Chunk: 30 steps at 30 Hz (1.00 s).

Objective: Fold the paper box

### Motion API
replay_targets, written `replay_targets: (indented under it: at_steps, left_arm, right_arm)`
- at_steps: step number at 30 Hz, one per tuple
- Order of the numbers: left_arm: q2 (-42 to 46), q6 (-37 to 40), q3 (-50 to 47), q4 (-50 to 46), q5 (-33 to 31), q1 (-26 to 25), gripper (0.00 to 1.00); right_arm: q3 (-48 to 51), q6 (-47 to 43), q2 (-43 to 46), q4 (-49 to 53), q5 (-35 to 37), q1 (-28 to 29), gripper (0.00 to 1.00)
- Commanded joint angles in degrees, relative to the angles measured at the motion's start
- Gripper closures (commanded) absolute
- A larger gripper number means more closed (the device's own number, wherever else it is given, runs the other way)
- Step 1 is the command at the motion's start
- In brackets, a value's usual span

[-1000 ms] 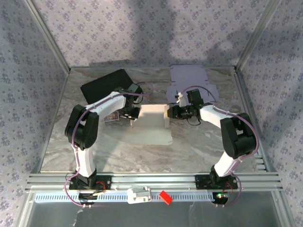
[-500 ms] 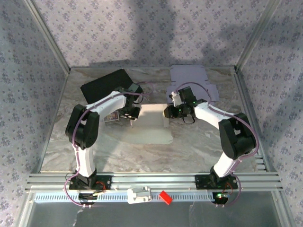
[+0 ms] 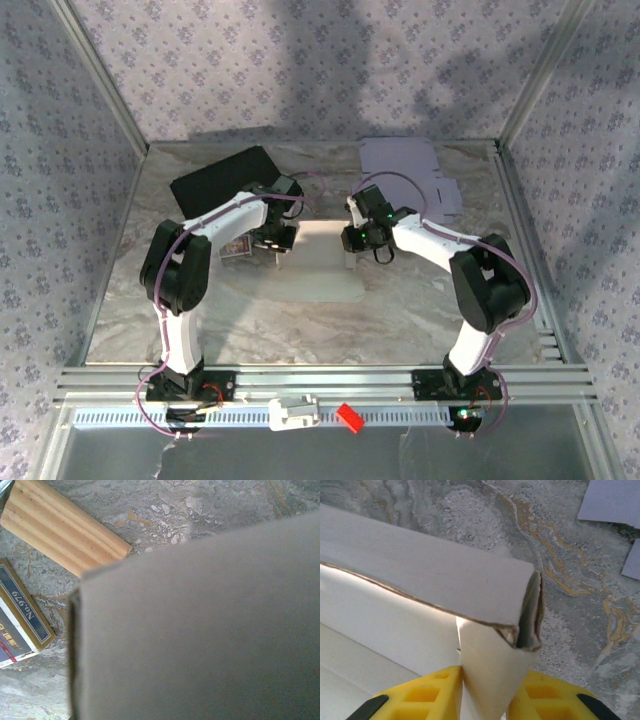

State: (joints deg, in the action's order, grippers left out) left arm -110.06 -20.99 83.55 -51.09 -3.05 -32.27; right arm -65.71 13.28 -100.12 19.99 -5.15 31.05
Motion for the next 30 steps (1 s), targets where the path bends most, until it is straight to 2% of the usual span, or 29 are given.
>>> replay_targets:
  at_steps: [1,10,16,19,23,30]
  left_arm:
    - [-2.08,0.62,0.66,-1.18,-0.78,-0.73,1.00]
    - [-2.43,0.16,1.09,-1.35,-0.82,-0.85,1.00]
    - [-2.68,-0.44,1.53,-1.56,-0.57,-0.90,1.00]
    - [-2.77,-0.72,1.61,-1.51,-0.25,-0.94,1.00]
    - [-2.70,-0.88,1.45,-1.49,-0.01,-0.95,1.00]
    - [-2.69,-0.76,1.34,-1.34,0.01,-0.87,1.00]
  right_arm:
    - [-3.56,2.00,-1.99,4.43,6.98,1.57,0.75]
    - [-10.29,8.38,-6.70,13.91,20.38,6.36,0.89]
    - [-15.10,16.65,-9.63,22.76,30.44,8.91,1.00]
    - [-16.81,19.93,-10.36,25.33,33.18,9.96,1.00]
    - [-17.60,19.00,-10.86,24.39,31.87,10.75,0.99]
    - [-15.62,17.75,-10.41,19.90,25.84,9.69,0.80]
